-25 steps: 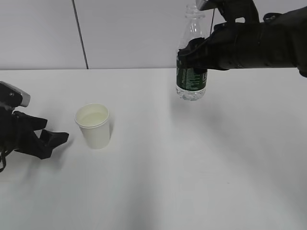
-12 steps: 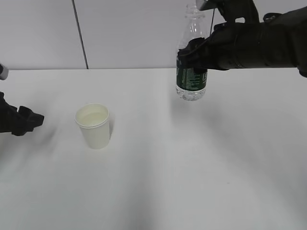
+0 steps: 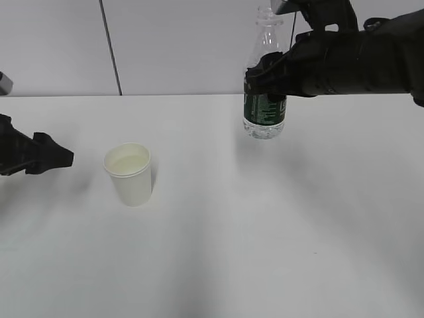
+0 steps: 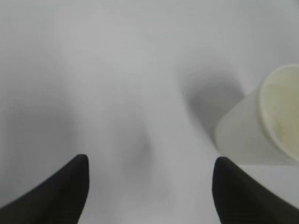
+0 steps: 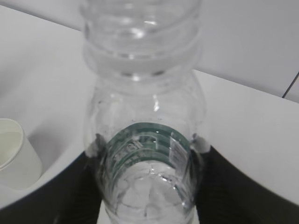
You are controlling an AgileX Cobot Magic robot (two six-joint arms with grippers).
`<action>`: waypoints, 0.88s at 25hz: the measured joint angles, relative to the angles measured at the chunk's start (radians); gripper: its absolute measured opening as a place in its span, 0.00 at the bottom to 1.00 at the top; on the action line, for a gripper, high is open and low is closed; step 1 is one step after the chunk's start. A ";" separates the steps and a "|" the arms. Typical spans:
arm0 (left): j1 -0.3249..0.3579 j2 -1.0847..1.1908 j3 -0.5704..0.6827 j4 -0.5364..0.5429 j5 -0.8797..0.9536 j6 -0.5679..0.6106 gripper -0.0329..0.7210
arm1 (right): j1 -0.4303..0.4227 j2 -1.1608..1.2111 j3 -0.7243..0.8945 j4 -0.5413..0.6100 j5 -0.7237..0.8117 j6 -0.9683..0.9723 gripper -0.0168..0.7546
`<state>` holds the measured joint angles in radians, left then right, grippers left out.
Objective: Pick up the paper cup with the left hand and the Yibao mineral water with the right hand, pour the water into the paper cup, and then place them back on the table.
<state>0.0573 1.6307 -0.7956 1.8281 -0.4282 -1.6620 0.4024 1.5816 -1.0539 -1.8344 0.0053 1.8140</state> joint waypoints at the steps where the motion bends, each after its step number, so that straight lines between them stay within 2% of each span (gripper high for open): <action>1: 0.002 0.000 -0.005 0.000 -0.030 -0.024 0.70 | 0.000 0.000 0.000 0.000 0.000 0.000 0.57; 5: 0.003 -0.001 -0.009 0.000 -0.060 -0.058 0.69 | 0.000 0.000 0.000 0.000 0.000 0.000 0.57; 12: 0.003 -0.108 -0.009 0.000 0.041 -0.027 0.70 | 0.000 -0.004 0.000 0.000 0.000 0.000 0.57; 22: 0.004 -0.188 -0.009 0.000 0.024 -0.024 0.70 | 0.000 -0.048 0.000 0.000 0.000 0.015 0.57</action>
<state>0.0614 1.4427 -0.8049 1.8285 -0.4041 -1.6861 0.4024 1.5333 -1.0539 -1.8344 0.0053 1.8293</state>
